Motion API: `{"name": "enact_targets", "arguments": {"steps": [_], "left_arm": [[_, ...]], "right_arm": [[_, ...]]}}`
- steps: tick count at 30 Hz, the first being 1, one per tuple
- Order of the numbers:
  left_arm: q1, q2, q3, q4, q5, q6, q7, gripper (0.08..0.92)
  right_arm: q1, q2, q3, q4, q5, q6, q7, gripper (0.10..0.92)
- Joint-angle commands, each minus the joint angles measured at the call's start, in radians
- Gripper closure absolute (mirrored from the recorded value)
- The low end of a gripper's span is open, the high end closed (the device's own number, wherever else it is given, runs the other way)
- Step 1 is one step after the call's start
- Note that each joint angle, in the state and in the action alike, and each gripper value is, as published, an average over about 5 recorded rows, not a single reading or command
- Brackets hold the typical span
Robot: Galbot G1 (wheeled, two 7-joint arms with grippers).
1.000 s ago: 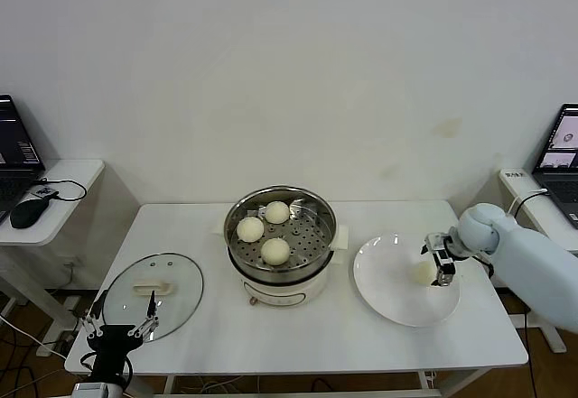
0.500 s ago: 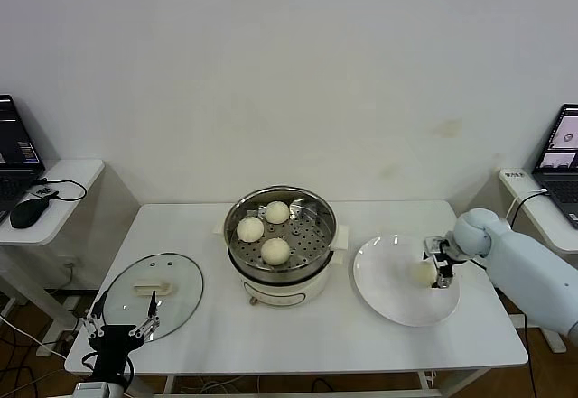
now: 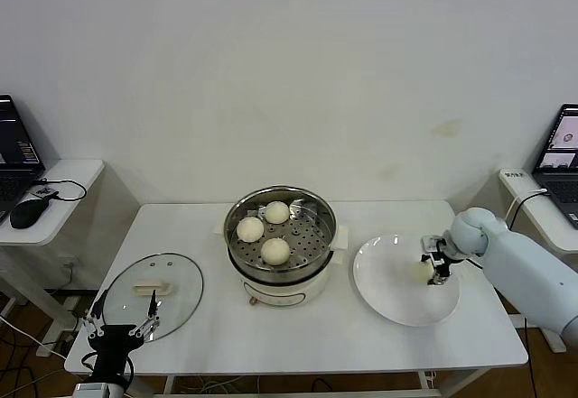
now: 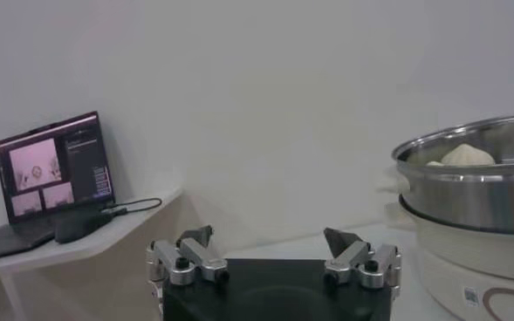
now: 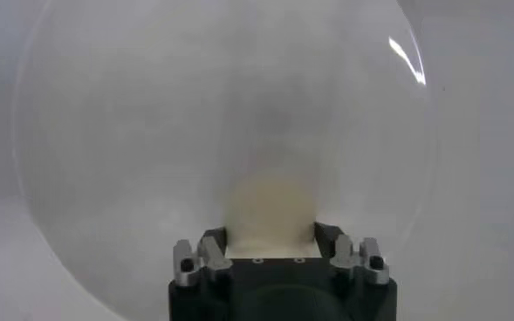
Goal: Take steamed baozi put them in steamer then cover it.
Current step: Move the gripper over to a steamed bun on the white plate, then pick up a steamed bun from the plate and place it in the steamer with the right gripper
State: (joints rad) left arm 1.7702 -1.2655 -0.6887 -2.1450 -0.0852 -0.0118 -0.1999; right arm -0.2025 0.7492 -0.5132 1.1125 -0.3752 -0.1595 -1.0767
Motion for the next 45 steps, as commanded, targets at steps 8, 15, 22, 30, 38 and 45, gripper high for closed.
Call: {"name": "enact_targets", "arguments": {"steps": [8,15,22,30,38,45], "left_arm": [[-0.013,0.006,0.007,-0.014,-0.001,0.003,0.001,0.177],[-0.016,0.010,0.012,-0.021,-0.001,0.003,0.001,0.177],[-0.017,0.007,0.017,-0.029,-0.001,0.002,0.000,0.177],[-0.010,0.000,0.003,-0.035,-0.001,-0.001,-0.001,0.177],[0.005,-0.005,-0.011,-0.038,-0.004,-0.014,-0.005,0.177],[0.001,-0.004,-0.008,-0.030,-0.007,-0.017,-0.006,0.177]], "right_arm": [[0.367,-0.186,-0.259,0.300,0.372,-0.145,-0.022,0.423],[0.708,-0.152,-0.484,0.430,0.630,-0.245,0.021,0.417],[0.862,0.060,-0.608,0.406,0.789,-0.342,0.104,0.409],[0.774,0.302,-0.614,0.287,0.829,-0.395,0.164,0.406],[0.653,0.439,-0.620,0.138,0.750,-0.385,0.161,0.406],[0.600,0.467,-0.629,0.068,0.673,-0.372,0.155,0.406]]}}
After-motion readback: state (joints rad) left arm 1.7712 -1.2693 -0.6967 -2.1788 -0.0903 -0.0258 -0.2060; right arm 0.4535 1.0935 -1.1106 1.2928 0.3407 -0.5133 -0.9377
